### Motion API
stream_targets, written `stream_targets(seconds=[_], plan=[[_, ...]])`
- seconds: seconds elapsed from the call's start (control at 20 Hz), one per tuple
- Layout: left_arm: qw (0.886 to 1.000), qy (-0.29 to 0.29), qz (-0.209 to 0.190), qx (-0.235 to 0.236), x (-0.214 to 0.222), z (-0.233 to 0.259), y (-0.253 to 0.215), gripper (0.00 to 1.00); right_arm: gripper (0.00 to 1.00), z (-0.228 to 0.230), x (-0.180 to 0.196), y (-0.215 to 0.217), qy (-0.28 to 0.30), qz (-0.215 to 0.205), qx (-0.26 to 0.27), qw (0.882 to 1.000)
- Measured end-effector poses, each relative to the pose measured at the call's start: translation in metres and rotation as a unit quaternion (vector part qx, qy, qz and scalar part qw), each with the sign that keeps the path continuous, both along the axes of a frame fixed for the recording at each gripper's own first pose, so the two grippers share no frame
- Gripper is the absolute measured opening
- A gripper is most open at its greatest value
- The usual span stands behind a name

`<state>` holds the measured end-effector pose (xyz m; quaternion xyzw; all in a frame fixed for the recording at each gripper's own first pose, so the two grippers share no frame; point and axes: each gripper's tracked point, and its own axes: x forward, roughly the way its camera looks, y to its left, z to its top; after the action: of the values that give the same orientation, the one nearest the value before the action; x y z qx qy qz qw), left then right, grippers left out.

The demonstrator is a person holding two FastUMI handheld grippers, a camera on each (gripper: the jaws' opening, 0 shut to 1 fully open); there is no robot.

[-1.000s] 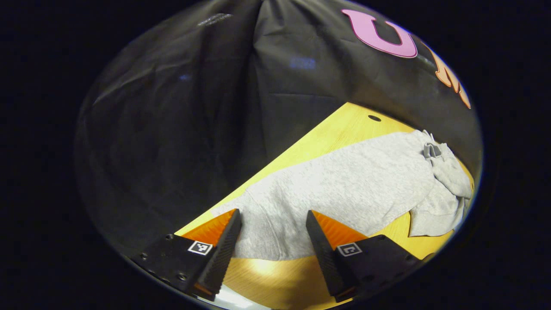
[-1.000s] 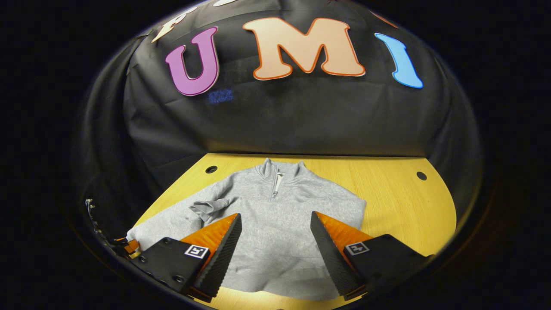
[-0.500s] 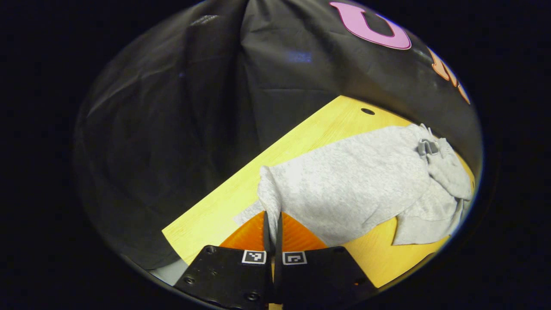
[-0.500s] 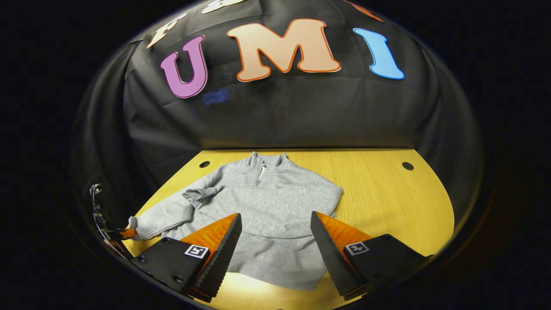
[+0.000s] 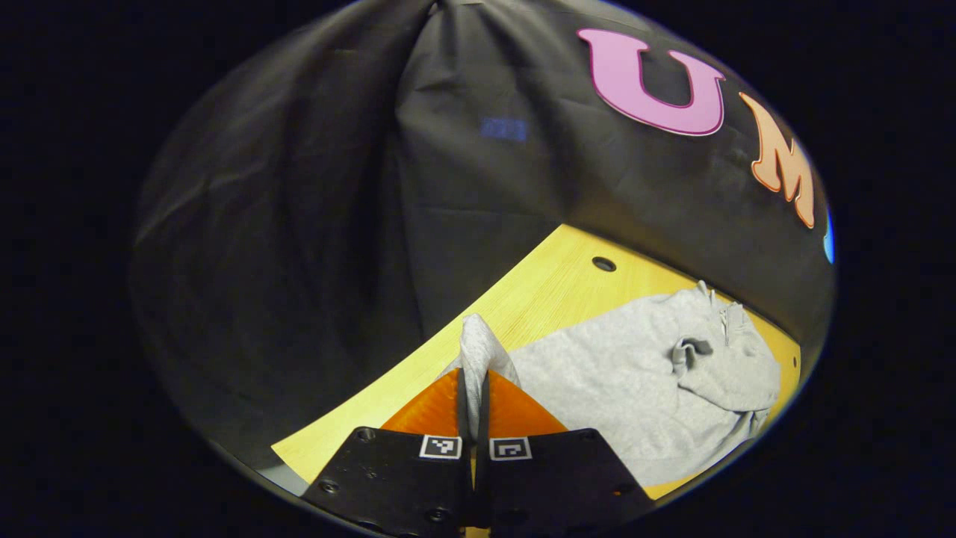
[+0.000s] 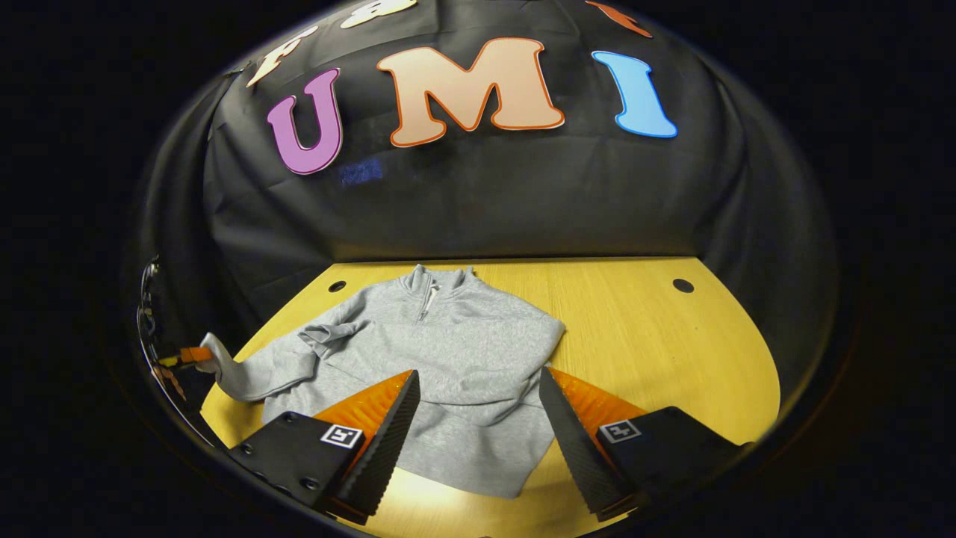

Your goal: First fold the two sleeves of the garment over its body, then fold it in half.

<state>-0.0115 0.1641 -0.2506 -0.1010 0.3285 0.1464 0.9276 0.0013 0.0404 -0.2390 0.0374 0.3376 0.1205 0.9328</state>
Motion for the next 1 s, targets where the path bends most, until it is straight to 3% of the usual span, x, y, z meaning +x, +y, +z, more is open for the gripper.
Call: stream_targets(seconds=[0.6, 1.0], plan=[[0.990, -0.067, -0.122, 0.002, 0.096, 0.064, -0.117, 0.00, 0.96, 0.003, -0.024, -0.078, -0.001, -0.075, -0.009, 0.997], [0.977, -0.096, -0.188, -0.018, 0.128, 0.095, -0.213, 0.00, 0.99, 0.001, -0.043, -0.118, 0.006, -0.091, -0.020, 0.996]])
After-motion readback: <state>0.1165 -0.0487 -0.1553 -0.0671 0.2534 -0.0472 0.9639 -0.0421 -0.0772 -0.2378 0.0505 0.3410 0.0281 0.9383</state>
